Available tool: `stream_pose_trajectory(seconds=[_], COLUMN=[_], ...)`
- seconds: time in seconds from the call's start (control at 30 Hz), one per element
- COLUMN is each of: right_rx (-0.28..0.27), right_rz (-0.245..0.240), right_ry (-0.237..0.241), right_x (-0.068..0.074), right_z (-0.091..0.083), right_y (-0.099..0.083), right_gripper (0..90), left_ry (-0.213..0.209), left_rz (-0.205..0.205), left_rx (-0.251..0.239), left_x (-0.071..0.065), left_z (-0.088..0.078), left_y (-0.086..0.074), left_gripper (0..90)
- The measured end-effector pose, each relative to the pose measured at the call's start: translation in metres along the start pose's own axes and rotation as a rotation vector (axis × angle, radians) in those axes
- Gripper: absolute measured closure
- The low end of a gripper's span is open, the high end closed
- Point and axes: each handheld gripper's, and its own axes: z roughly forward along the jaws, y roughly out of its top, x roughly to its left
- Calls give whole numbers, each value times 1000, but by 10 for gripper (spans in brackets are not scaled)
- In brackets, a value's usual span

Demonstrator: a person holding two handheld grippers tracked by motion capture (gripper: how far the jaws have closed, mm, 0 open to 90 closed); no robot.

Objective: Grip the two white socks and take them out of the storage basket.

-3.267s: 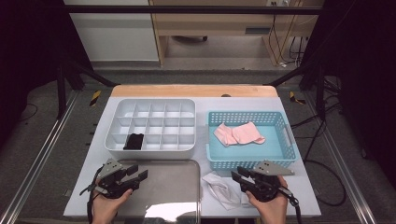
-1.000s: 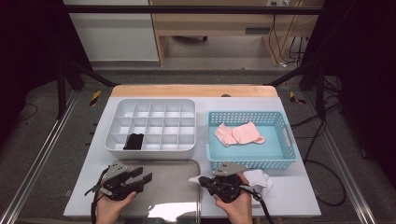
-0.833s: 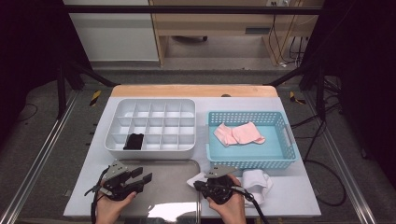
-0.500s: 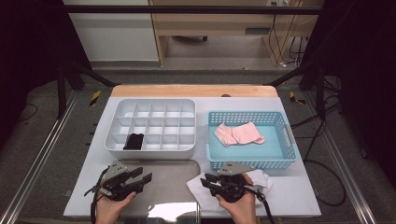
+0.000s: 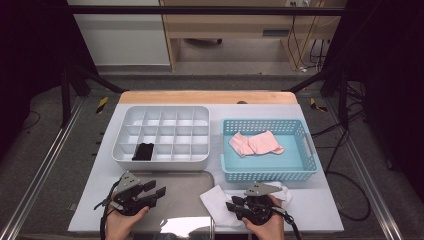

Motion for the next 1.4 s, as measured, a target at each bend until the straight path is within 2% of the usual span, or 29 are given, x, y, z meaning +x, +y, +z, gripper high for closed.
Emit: stream_pose_trajectory(seconds=[0.13, 0.23, 0.33, 0.43, 0.57, 0.63, 0.7, 0.77, 0.83, 0.93, 1.03, 1.23, 1.33, 1.4], right_rx=[14, 20, 22, -17, -98, -127, -130, -106, -73, -35, 2, 46, 39, 9], right_rz=[-16, 1, 11, 22, 26, 6, -19, -58, -87, -98, -102, -110, -124, -115], right_ry=[15, 38, 45, 51, -7, -32, -23, -2, 45, 95, 112, 152, 159, 150], right_x=[1, 1, 1, -3, -7, -5, 1, 11, 22, 32, 40, 53, 56, 53], right_z=[7, 9, 7, 1, -9, -10, -4, 7, 21, 35, 45, 52, 47, 37], right_y=[0, 1, 5, 13, 30, 39, 45, 47, 45, 39, 31, 20, 21, 25], right_gripper=[732, 834, 866, 870, 870, 869, 868, 868, 866, 867, 864, 798, 765, 760], left_ry=[-1, -8, -7, -11, -11, -6, 5, 7, 13, 22, 22, 7, -8, -18], left_rz=[-7, -8, -9, -12, -32, -48, -61, -84, -94, -107, -122, -98, -92, -84], left_rx=[0, 0, -2, -4, -21, -30, -28, -19, -16, -22, -28, -41, -36, -25], left_x=[-1, -3, -4, -6, -5, -4, -3, -1, -1, 2, 5, -5, -9, -11], left_z=[2, 4, 5, 6, 5, 5, 6, 7, 6, 3, -1, -7, -5, -2], left_y=[2, 5, 9, 13, 20, 22, 21, 18, 15, 12, 9, 6, 7, 6], left_gripper=[490, 490, 490, 490, 490, 491, 490, 490, 490, 490, 490, 484, 476, 473])
